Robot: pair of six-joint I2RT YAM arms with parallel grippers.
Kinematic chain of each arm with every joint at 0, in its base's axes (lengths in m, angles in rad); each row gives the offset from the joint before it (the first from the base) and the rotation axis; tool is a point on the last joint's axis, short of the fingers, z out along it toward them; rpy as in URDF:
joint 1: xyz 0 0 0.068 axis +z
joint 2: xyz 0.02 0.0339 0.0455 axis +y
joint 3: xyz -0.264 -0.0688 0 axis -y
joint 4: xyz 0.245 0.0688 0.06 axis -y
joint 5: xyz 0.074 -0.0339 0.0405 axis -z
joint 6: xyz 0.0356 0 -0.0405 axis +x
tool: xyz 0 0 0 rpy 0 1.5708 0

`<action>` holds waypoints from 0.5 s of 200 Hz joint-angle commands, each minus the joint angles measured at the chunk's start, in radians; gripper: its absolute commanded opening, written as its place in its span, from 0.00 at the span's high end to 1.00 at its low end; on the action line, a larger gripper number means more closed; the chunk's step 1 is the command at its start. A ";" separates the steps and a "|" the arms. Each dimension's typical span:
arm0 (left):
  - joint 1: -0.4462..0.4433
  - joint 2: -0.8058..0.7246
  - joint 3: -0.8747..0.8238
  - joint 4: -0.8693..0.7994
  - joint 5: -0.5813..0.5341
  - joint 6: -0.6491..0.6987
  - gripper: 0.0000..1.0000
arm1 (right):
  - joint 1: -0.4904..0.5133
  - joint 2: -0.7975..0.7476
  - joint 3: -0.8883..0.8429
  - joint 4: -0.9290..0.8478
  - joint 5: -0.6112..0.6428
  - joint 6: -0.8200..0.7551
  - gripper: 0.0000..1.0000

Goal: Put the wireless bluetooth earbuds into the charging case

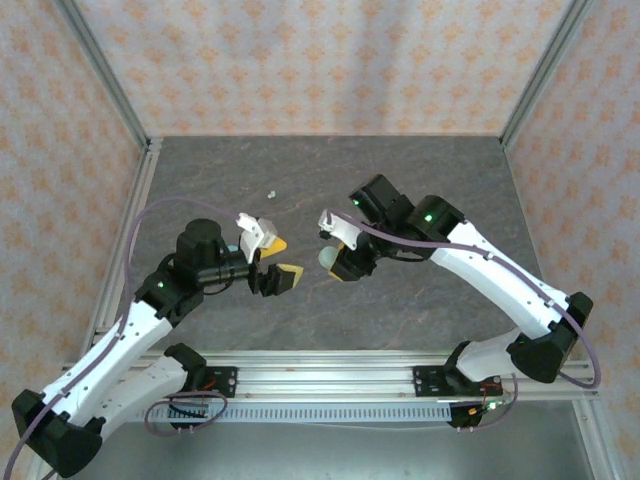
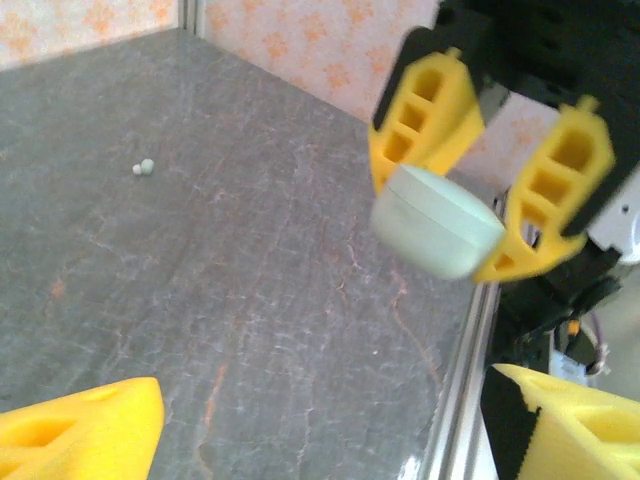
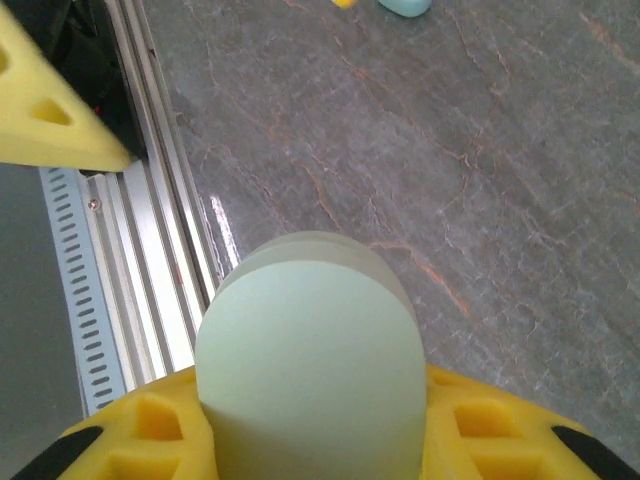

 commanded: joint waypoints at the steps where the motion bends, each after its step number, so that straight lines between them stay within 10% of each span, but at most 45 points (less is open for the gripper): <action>1: 0.005 0.013 0.044 0.070 -0.035 -0.186 0.19 | 0.005 -0.018 -0.019 0.048 0.039 -0.032 0.79; 100: -0.107 -0.017 0.108 -0.089 0.176 0.405 0.17 | 0.058 0.044 0.119 -0.125 -0.034 -0.144 0.80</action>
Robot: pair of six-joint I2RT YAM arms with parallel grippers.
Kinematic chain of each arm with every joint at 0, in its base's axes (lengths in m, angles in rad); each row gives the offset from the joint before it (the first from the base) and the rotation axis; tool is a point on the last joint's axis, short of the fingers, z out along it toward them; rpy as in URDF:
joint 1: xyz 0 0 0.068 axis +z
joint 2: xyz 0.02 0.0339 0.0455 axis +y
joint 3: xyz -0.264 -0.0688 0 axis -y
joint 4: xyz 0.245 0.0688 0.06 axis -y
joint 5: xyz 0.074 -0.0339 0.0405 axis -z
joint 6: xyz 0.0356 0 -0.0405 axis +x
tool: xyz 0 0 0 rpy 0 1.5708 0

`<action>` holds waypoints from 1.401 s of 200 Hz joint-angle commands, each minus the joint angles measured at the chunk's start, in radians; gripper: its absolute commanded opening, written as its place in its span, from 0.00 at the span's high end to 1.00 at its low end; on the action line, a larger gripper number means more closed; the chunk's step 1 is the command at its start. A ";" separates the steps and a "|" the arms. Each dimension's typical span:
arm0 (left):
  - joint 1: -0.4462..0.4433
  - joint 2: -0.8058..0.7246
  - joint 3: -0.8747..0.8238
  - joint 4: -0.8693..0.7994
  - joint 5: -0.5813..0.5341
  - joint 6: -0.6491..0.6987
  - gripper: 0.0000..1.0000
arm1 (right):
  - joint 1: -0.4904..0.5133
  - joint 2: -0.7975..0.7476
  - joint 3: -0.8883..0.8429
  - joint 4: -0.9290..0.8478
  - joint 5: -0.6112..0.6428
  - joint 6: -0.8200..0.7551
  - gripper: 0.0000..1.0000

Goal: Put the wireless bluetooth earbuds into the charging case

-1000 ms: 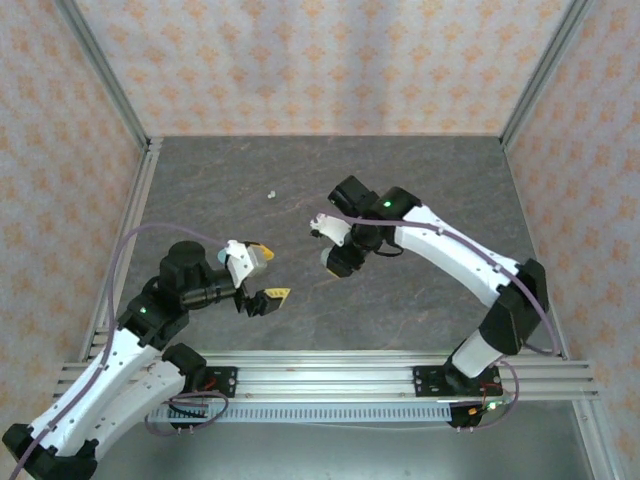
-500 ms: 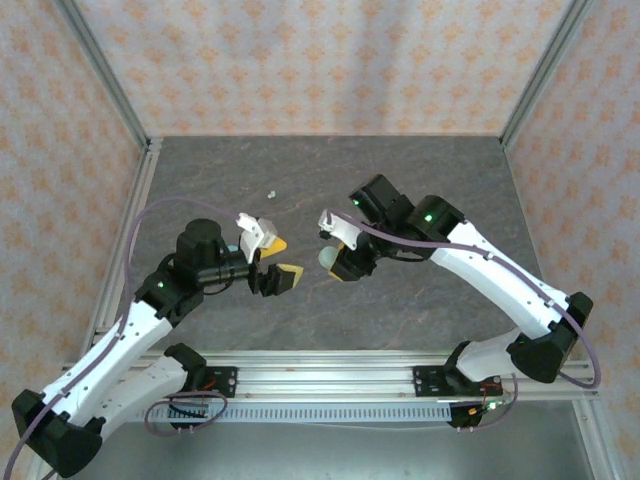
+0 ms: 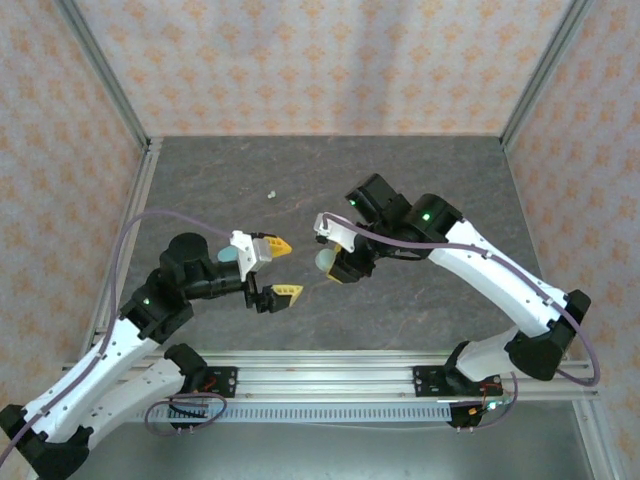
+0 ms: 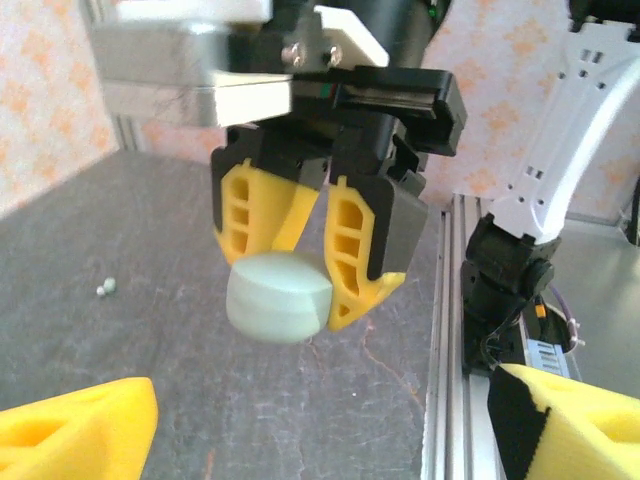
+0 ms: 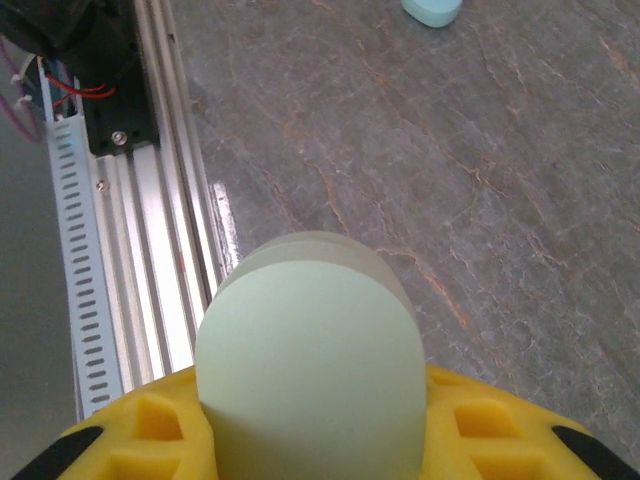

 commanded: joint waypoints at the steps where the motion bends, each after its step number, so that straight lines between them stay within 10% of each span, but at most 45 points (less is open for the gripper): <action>1: -0.003 0.097 0.096 -0.117 0.126 0.179 0.17 | 0.029 0.021 0.069 -0.080 -0.020 -0.065 0.80; 280: -0.005 0.313 0.187 -0.066 0.228 0.143 0.41 | 0.059 0.009 0.095 -0.023 -0.131 -0.099 0.80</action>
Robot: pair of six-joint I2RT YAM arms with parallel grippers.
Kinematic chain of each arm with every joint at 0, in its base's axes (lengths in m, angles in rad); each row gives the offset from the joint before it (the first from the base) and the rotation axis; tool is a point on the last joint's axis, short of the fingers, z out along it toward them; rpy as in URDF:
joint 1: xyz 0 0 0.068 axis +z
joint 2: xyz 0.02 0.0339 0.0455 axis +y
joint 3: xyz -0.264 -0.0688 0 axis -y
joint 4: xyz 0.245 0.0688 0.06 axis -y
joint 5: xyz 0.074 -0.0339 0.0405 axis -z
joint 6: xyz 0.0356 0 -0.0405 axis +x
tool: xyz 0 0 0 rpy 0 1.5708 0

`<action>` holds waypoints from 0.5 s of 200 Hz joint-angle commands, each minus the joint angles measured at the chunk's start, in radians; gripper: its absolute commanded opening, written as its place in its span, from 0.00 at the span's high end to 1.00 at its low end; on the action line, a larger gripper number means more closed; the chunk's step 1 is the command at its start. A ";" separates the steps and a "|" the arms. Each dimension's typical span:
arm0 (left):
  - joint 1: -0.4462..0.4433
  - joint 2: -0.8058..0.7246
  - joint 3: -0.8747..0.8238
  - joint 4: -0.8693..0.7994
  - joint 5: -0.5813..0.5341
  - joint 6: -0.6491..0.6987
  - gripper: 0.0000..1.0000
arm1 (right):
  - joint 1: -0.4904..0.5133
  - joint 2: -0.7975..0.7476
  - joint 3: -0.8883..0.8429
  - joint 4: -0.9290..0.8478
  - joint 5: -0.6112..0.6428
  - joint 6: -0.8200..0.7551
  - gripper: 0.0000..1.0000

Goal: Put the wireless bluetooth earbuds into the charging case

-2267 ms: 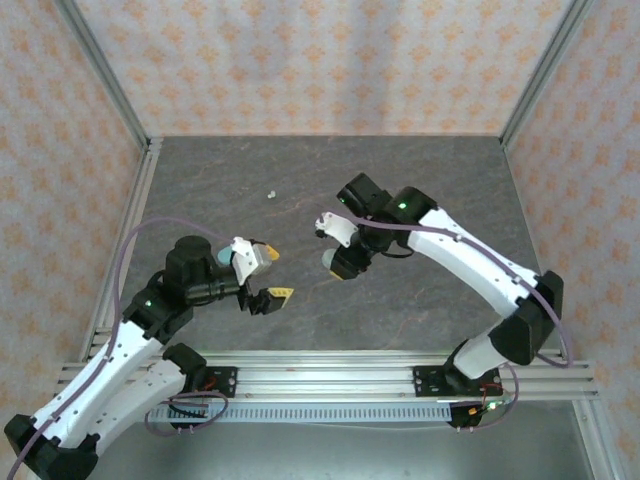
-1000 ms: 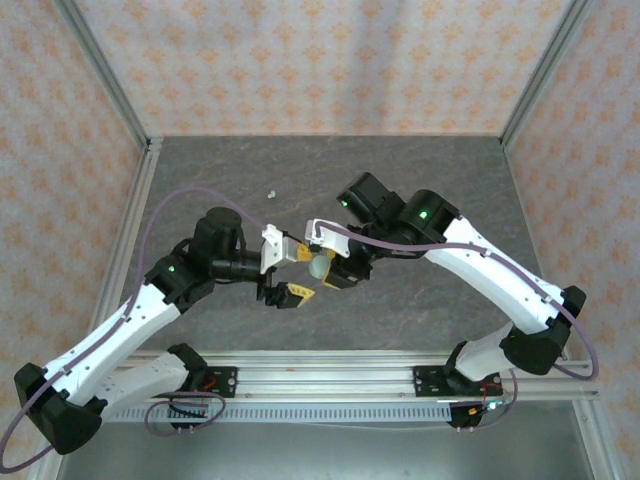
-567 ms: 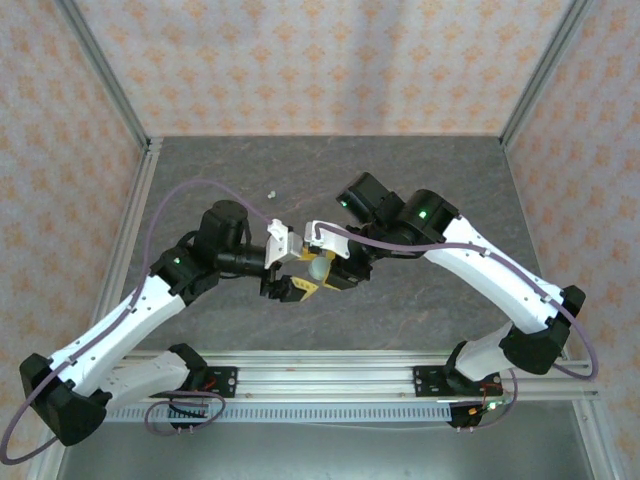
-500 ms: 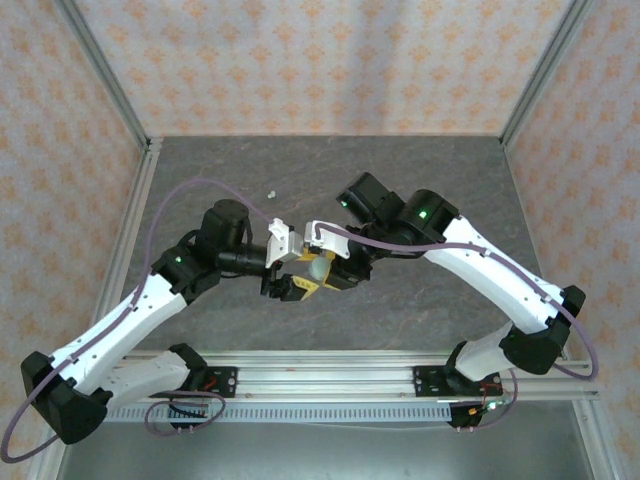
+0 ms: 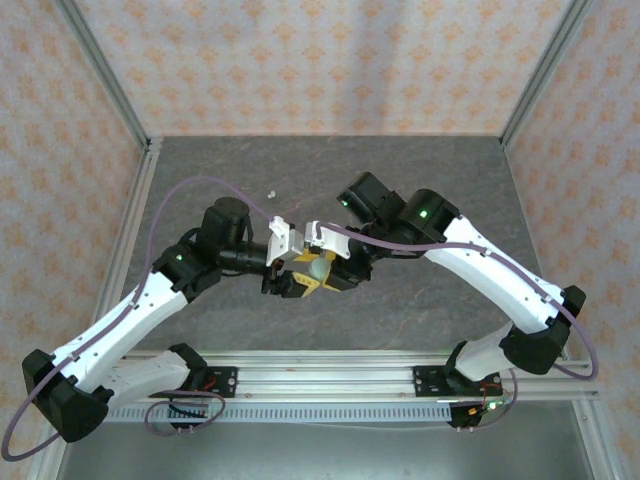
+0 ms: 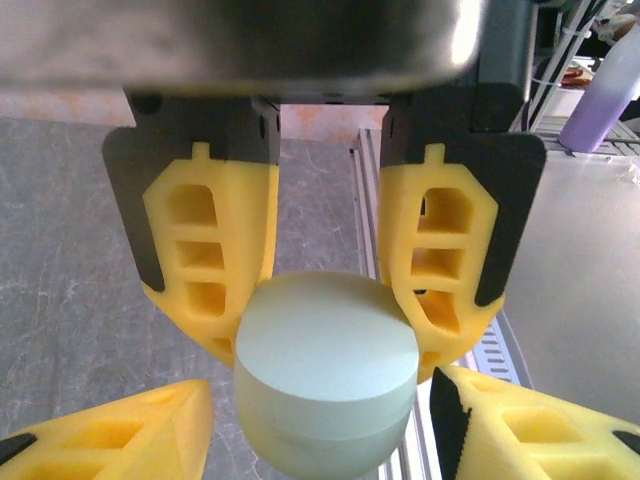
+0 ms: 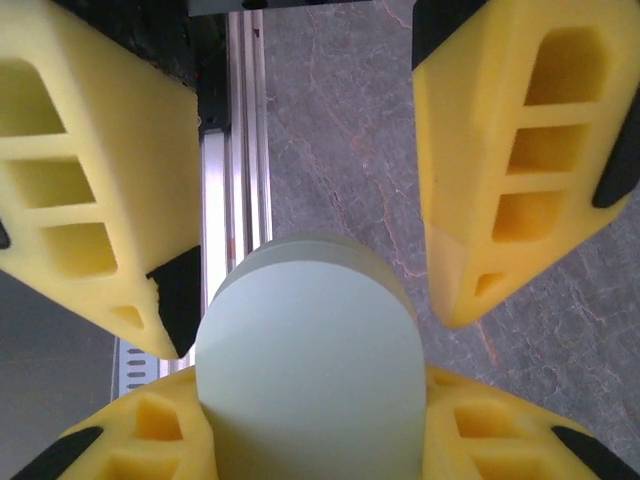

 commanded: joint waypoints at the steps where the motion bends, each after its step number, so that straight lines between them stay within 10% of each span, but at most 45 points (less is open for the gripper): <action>1: -0.005 0.004 -0.011 0.087 0.004 -0.048 0.41 | 0.008 -0.029 -0.010 0.069 -0.063 0.003 0.80; 100: -0.005 -0.026 -0.042 0.098 -0.008 -0.065 0.68 | 0.009 -0.077 -0.063 0.150 -0.039 0.039 0.73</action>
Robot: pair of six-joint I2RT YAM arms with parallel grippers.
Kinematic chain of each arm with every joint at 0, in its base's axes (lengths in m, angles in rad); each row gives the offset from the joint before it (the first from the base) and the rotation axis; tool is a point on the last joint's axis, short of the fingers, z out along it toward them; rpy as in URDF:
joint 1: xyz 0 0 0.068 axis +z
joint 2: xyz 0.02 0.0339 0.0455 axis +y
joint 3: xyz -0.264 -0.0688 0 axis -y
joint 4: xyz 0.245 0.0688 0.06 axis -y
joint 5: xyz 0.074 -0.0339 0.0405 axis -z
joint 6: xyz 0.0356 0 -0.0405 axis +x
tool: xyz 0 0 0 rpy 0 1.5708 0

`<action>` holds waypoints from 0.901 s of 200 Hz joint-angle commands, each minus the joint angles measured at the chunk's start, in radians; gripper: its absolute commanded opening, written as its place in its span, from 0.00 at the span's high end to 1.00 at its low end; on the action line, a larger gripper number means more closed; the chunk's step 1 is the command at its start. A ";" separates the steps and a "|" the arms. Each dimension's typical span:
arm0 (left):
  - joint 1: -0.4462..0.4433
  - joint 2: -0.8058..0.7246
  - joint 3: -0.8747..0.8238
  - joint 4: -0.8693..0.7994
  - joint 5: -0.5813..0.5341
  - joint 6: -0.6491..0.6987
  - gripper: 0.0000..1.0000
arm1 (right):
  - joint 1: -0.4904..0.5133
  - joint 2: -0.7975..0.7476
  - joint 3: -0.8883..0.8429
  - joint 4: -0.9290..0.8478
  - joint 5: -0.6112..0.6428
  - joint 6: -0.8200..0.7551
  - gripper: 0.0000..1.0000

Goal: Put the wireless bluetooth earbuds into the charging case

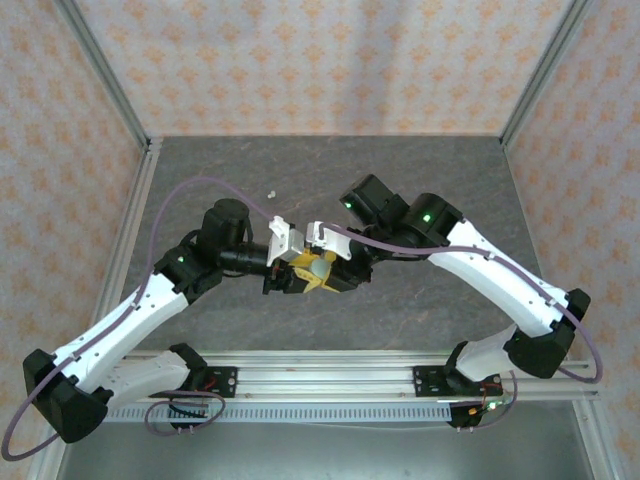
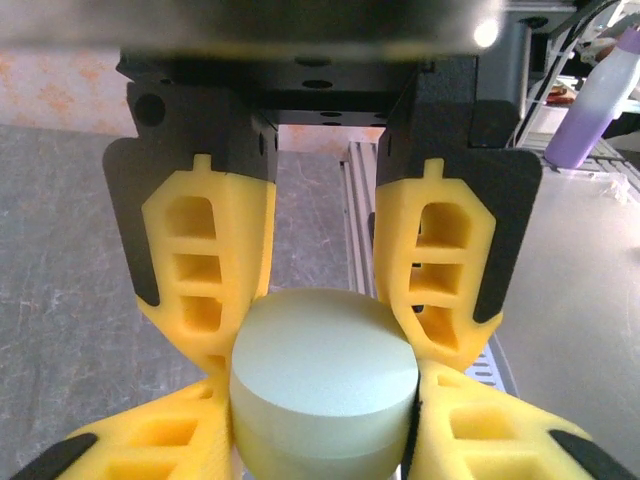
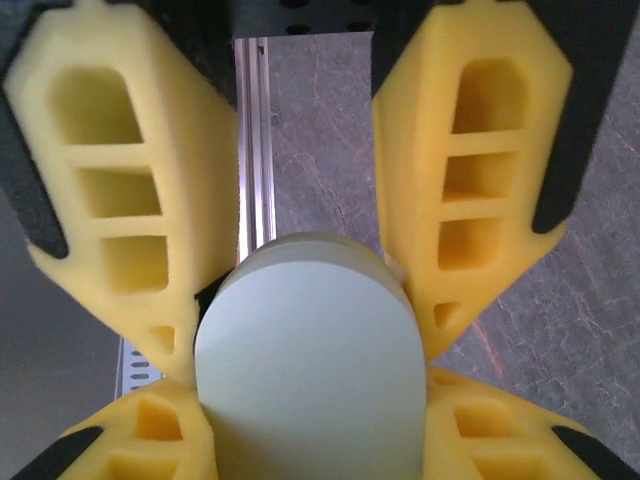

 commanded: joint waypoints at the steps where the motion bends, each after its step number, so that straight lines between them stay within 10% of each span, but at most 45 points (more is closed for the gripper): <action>1: -0.002 -0.019 -0.015 0.042 -0.031 -0.015 0.68 | 0.010 -0.045 -0.014 0.097 -0.021 0.021 0.73; 60: 0.002 -0.042 -0.046 0.066 -0.057 -0.063 0.80 | 0.010 -0.103 -0.056 0.150 0.104 0.051 0.37; 111: 0.029 -0.062 -0.072 0.089 -0.127 -0.118 0.85 | -0.023 -0.211 -0.127 0.245 0.161 0.163 0.26; 180: 0.061 -0.118 -0.114 0.219 -0.307 -0.263 0.87 | -0.178 -0.240 -0.209 0.549 0.190 0.933 0.28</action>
